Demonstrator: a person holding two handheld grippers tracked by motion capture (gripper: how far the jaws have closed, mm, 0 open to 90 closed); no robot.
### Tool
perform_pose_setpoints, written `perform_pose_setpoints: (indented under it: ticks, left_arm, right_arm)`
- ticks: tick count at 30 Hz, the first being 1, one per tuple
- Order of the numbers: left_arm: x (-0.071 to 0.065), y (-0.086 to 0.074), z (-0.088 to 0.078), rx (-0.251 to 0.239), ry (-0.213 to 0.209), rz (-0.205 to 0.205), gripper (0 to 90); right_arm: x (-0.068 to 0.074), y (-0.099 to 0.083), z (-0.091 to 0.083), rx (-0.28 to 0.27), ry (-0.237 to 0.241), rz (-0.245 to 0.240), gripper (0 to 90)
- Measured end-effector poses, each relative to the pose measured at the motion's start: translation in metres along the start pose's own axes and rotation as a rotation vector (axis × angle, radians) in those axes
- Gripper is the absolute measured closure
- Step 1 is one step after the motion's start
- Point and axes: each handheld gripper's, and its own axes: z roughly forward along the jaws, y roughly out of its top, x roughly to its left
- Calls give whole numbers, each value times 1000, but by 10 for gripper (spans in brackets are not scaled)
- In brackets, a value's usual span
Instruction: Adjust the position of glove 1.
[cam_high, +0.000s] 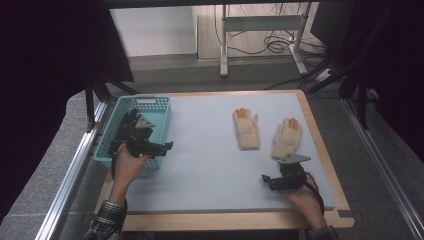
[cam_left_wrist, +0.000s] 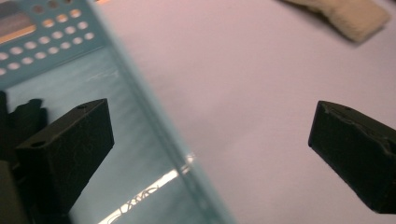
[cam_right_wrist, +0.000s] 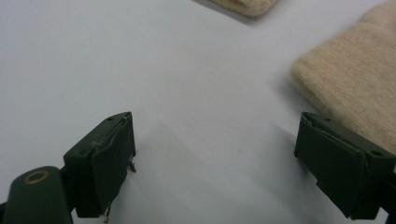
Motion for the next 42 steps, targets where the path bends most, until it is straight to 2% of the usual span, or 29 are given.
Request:
perform_pose_setpoints:
  ticks: [3, 6, 7, 9, 10, 11, 13, 19, 22, 27, 33, 34, 37, 39, 42]
  left_arm:
    - [-10, 0, 1, -10, -23, 18, 6]
    - [-31, -2, 7, -27, -60, 47, 8]
    - [-31, -2, 7, -27, -60, 47, 9]
    - [-40, -4, 12, -20, -66, 71, 9]
    - [-50, -7, 17, -17, -70, 89, 10]
    - [-50, -7, 17, -17, -70, 89, 10]
    - [-63, -13, 24, -17, -89, 107, 10]
    - [-80, -23, 34, -25, -121, 112, 12]
    - [-91, -35, 44, -13, -135, 114, 12]
    - [-95, -51, 57, 20, -134, 110, 12]
    - [-98, -68, 68, 56, -96, 113, 12]
    - [-98, -69, 69, 71, -98, 111, 12]
    - [-97, -69, 70, 74, -104, 100, 17]
    - [-94, -68, 71, 85, -126, 73, 15]
    - [-95, -69, 71, 82, -121, 77, 16]
  right_arm:
    - [0, 0, 0, -1, 0, 0, 118]
    - [0, 0, 0, -2, 1, 2, 118]
    - [0, 0, 0, -2, 1, 2, 118]
    - [0, 0, 0, -2, 0, 1, 119]
    - [0, 0, 0, -2, 1, 1, 118]
    - [0, 0, 0, -2, 1, 1, 118]
    - [0, 0, 0, -2, 1, 1, 119]
    - [0, 0, 0, -1, 1, 0, 119]
    - [0, 0, 0, -1, 1, 0, 120]
    - [0, 0, 0, -2, 2, 1, 120]
    - [0, 0, 0, -3, 2, 1, 123]
    - [0, 0, -1, -3, 1, 1, 124]
    - [0, 0, -1, -5, 1, 2, 129]
    - [0, 0, -1, -9, -1, 4, 141]
    - [1, -1, -2, -19, 1, 1, 193]
